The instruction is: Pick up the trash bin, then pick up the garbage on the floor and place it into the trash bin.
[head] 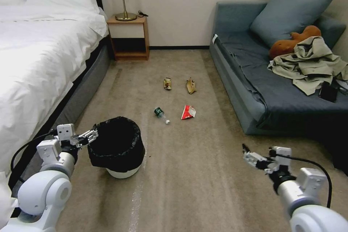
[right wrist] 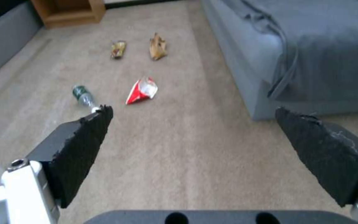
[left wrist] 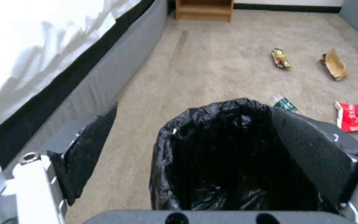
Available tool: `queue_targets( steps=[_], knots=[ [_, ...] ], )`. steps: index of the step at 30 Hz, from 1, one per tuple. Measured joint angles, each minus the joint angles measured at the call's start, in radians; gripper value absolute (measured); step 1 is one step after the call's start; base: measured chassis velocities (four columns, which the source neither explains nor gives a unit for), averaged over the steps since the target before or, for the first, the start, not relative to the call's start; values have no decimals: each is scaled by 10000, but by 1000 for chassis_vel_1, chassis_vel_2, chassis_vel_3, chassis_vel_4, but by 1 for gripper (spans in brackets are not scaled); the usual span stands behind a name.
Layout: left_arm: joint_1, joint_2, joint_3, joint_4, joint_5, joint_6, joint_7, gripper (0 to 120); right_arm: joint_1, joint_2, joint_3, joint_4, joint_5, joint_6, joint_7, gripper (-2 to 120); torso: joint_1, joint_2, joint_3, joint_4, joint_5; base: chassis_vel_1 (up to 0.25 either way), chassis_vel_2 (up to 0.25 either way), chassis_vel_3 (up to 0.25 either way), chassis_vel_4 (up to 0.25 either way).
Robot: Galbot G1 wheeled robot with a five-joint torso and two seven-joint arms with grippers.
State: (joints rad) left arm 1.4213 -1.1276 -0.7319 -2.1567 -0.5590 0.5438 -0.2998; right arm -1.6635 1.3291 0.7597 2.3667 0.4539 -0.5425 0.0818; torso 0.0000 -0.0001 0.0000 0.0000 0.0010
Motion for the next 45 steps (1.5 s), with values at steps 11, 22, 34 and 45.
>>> queue_targets(
  steps=[11,22,34,45],
  knots=[
    [-280,62,62,743,-255,-25,56,100,-33,-49,-187,-254,-288,259,-74,100,0,0,0,-1,-9,0,0,0,0],
    [-1098,391,146,1662,-1604,706,-182,100,-51,32,-637,-576,-568,459,-78,100,0,0,1,-1,-11,0,0,0,0],
    [-1434,443,330,2614,-1743,861,-226,100,-186,151,-798,-716,-564,580,-72,100,0,2,0,0,-12,0,0,0,0],
    [-2054,441,709,3763,-1834,859,-194,98,-368,352,-1086,-806,-1186,737,-44,100,0,2,0,1,-10,0,0,0,0]
  ],
)
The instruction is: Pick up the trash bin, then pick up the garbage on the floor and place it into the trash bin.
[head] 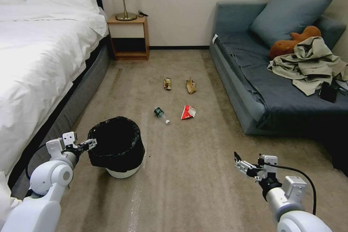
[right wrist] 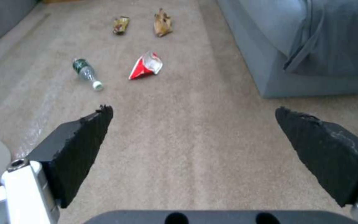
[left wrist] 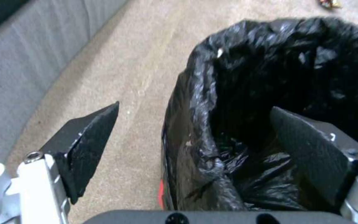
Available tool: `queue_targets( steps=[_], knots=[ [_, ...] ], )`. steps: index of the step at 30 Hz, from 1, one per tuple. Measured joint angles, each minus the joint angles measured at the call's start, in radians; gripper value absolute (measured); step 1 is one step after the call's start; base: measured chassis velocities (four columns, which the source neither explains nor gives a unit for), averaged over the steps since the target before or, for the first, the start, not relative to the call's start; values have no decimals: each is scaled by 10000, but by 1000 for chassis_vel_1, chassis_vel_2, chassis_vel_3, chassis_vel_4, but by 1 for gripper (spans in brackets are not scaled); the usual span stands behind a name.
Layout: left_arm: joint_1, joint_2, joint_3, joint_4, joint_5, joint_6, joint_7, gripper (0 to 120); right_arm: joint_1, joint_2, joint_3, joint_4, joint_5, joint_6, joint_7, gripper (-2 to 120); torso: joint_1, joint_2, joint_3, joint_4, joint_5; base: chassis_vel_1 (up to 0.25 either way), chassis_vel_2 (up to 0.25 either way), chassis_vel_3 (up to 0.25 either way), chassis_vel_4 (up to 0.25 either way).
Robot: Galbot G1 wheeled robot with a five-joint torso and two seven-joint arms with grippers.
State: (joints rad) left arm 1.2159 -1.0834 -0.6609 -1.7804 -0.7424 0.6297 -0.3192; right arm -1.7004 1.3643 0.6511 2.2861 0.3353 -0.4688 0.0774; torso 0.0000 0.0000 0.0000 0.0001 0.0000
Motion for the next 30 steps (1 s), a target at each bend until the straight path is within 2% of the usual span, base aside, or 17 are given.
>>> queue_targets(
  steps=[8,14,20,22,26,30],
  knots=[
    [-665,-222,545,786,59,72,-5,98,-221,125,-180,-14,-486,128,16,100,0,0,0,-1,-1,0,0,0,0],
    [-863,-254,724,963,104,187,-22,98,-326,179,-261,-11,-697,180,16,100,0,0,0,-2,0,0,0,0,0],
    [-1000,-158,776,1112,-17,592,-269,97,-366,180,-305,92,-770,154,17,100,0,0,0,0,0,0,0,0,0],
    [-1151,-97,817,1140,-406,837,-528,94,-394,195,-378,122,-859,122,17,100,0,0,0,-1,0,0,0,0,0],
    [-1220,-67,842,1142,-644,945,-647,90,-423,211,-435,132,-921,116,16,100,0,0,0,-1,0,0,0,0,0],
    [-1458,-19,942,1135,-1701,1076,-1145,86,-521,284,-592,153,-1084,111,9,100,0,0,0,-1,1,0,0,0,0]
  ],
)
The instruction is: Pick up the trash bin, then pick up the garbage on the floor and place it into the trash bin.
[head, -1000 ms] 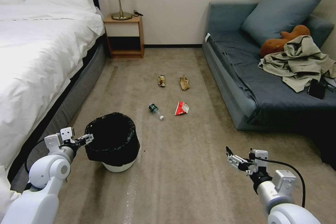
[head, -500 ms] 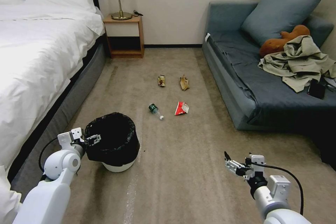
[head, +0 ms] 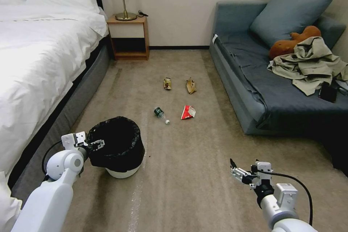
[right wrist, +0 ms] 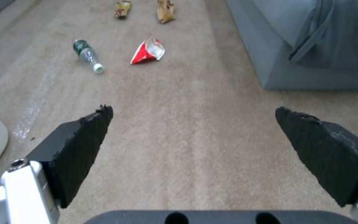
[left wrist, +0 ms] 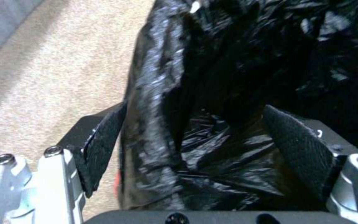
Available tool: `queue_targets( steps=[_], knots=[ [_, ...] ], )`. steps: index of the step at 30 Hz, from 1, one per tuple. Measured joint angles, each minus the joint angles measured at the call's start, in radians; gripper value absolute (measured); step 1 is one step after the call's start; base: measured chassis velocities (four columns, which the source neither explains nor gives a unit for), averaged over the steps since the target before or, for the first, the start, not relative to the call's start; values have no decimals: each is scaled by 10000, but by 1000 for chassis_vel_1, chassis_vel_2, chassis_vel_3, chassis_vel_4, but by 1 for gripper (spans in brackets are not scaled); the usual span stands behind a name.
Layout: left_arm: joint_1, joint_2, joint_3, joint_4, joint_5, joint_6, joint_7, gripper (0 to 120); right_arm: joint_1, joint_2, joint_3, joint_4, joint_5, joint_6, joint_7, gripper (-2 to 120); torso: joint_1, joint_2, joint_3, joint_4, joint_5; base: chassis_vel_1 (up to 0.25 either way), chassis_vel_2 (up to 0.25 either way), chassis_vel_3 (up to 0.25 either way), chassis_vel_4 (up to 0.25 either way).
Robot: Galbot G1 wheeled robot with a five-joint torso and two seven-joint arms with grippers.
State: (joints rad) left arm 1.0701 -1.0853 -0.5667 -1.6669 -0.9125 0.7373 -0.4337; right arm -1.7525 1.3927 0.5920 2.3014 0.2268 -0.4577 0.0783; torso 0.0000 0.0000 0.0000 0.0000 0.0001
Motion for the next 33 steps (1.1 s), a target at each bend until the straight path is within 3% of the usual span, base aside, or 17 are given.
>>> queue_targets(
  steps=[8,11,15,17,19,21,24,26,33],
  knots=[
    [-132,15,186,194,-252,3,-164,79,-83,29,-11,16,-68,0,-6,100,0,0,0,0,-1,0,0,0,0],
    [-136,25,226,302,-251,3,-169,59,-108,33,17,26,-69,-1,-11,100,0,0,0,0,-1,0,0,0,0],
    [-135,40,234,354,-243,3,-164,50,-110,43,18,25,-72,-13,-13,100,0,0,0,0,-2,0,0,0,0],
    [-129,71,235,416,-232,1,-108,38,-99,80,-14,25,-97,-37,-14,100,0,0,0,0,-1,0,0,0,0],
    [-126,77,235,428,-231,1,-92,36,-98,87,-23,24,-101,-39,-15,100,0,0,0,0,-1,0,0,0,0],
    [-112,94,218,482,-213,-2,-30,23,-95,126,-66,15,-131,-46,-18,100,0,0,0,0,-1,0,0,0,0],
    [-97,103,202,513,-200,-6,7,16,-96,152,-94,8,-143,-48,-19,100,0,0,0,1,-1,0,0,0,0],
    [-51,112,161,592,-183,-24,96,4,-121,213,-163,2,-182,-65,-23,100,0,1,-1,2,1,0,0,0,0],
    [58,111,91,639,-56,-62,330,1,-194,319,-253,-3,-298,-70,-33,100,0,1,-1,-1,1,0,0,0,0]
  ],
)
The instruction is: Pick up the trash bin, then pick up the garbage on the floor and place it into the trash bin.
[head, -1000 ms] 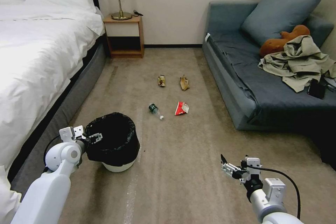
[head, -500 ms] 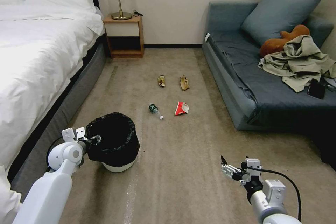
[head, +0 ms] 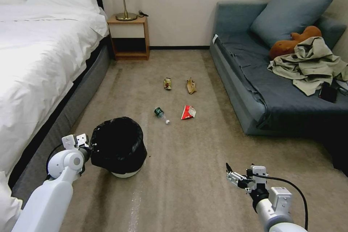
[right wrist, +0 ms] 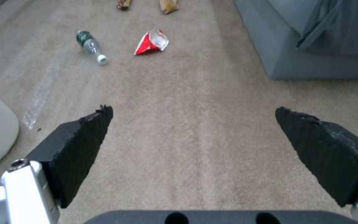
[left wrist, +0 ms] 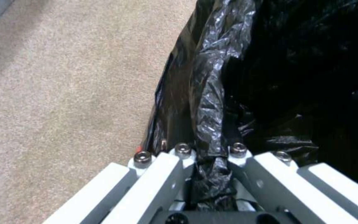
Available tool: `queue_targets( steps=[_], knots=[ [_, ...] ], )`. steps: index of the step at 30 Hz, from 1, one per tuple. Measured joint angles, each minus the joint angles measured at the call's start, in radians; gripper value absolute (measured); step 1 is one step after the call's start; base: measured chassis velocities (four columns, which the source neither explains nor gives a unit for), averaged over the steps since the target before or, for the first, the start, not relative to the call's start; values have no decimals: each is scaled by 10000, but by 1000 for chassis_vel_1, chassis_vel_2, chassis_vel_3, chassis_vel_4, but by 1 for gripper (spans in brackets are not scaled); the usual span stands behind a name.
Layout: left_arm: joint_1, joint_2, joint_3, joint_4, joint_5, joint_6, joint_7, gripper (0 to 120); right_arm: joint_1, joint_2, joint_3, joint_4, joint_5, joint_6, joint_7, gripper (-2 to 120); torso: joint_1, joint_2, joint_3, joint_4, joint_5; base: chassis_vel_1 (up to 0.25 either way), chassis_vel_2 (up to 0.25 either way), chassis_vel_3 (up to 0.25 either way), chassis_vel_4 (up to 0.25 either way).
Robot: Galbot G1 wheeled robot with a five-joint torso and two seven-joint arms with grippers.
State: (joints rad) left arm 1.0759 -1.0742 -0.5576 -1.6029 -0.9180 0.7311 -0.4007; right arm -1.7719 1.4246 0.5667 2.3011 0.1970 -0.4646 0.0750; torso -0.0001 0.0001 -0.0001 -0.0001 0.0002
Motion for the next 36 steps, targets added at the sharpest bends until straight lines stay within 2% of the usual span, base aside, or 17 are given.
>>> queue_targets(
  steps=[6,10,11,18,24,26,30,31,33,35,36],
  knots=[
    [130,18,-105,-60,309,11,151,1,-73,67,-56,-11,-95,43,-2,100,0,0,1,-1,-4,0,0,0,0],
    [275,31,-227,-214,770,36,309,1,-83,124,-97,-38,-105,114,-5,100,0,-1,1,-1,-8,0,0,0,0],
    [378,36,-314,-322,1141,-37,419,1,-84,151,-128,-52,-118,177,-32,100,0,-1,1,0,-5,0,0,0,0],
    [732,52,-603,-831,2039,-290,671,1,-112,236,-279,-78,-145,530,-368,100,1,-1,1,1,-4,0,0,0,0],
    [1055,36,-857,-1452,2882,-456,914,1,-25,347,-466,-143,-126,796,-429,100,0,-1,1,3,-3,0,0,0,0],
    [1260,-6,-1036,-1886,3671,-639,1119,1,-4,384,-529,-179,-97,968,-447,100,0,-1,2,2,-3,0,0,0,0],
    [1460,-70,-1166,-2263,4256,-787,1259,1,14,389,-541,-208,-87,1060,-471,100,0,-1,2,3,-1,0,0,0,0],
    [1617,-154,-1261,-2557,4646,-877,1318,1,22,388,-541,-229,-85,1141,-507,100,0,-1,2,2,-2,0,0,0,0],
    [1731,-210,-1324,-2785,4785,-898,1324,1,27,384,-539,-242,-85,1202,-531,100,0,0,1,2,0,0,0,0,0],
    [1995,-358,-1423,-3292,5054,-924,1358,1,49,370,-533,-276,-91,1324,-586,100,1,-1,1,1,-2,0,0,0,0],
    [1995,-358,-1423,-3292,5054,-924,1358,1,49,370,-533,-276,-91,1324,-586,100,1,-1,1,1,-2,0,0,0,0]
  ],
)
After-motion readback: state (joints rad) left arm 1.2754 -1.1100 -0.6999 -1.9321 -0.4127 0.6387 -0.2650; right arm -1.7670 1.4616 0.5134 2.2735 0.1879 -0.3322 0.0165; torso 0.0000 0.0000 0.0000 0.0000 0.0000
